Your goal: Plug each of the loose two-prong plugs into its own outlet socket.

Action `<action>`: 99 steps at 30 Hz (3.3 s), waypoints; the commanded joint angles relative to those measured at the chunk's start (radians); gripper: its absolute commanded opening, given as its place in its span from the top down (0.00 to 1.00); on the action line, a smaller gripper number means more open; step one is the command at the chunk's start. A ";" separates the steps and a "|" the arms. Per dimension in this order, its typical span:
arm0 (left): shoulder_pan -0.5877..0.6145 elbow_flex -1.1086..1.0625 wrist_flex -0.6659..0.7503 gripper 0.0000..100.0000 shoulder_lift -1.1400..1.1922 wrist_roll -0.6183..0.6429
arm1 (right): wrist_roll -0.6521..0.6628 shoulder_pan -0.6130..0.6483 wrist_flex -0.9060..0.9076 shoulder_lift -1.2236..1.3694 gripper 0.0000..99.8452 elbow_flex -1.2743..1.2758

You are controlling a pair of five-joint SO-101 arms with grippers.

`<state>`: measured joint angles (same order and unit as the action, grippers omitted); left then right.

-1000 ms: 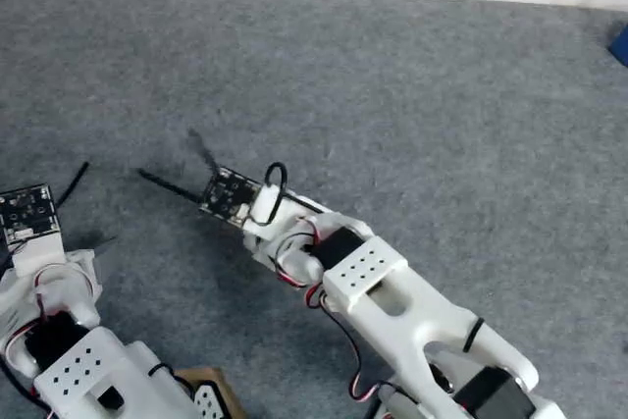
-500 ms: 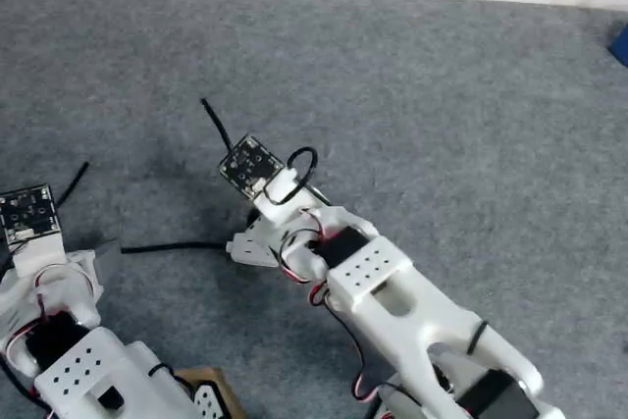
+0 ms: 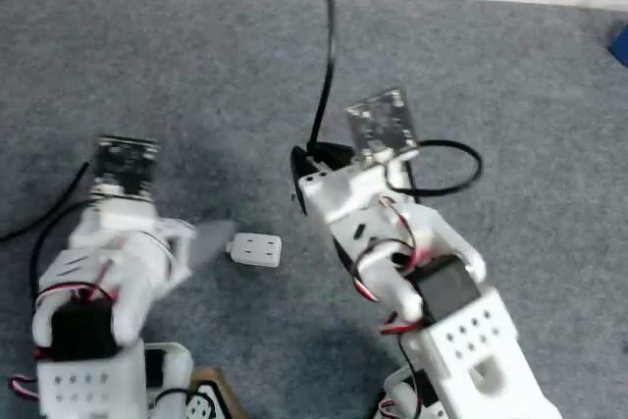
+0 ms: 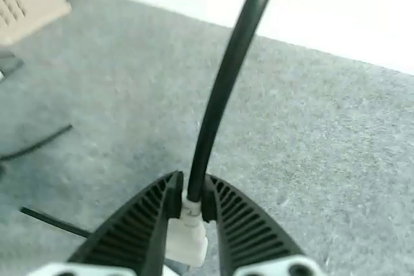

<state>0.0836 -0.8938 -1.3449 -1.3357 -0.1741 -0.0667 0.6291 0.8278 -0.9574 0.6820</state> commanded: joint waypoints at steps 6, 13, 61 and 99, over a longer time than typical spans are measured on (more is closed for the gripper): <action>-0.392 0.002 0.040 0.52 0.085 0.055 | -0.066 0.125 0.137 -0.051 0.99 -0.077; -0.331 -0.007 0.296 0.54 0.355 -0.009 | -0.061 0.160 0.222 -0.053 0.99 -0.082; -0.005 -0.007 0.397 0.54 0.564 0.290 | -0.110 0.174 -0.228 -0.030 0.92 0.622; -0.002 -0.036 0.414 0.54 0.530 0.319 | -0.210 -0.056 0.156 0.906 0.92 -0.056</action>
<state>0.0744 -0.9490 -0.9628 -0.7848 0.1404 -0.2831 0.5969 0.9321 -0.0476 0.6437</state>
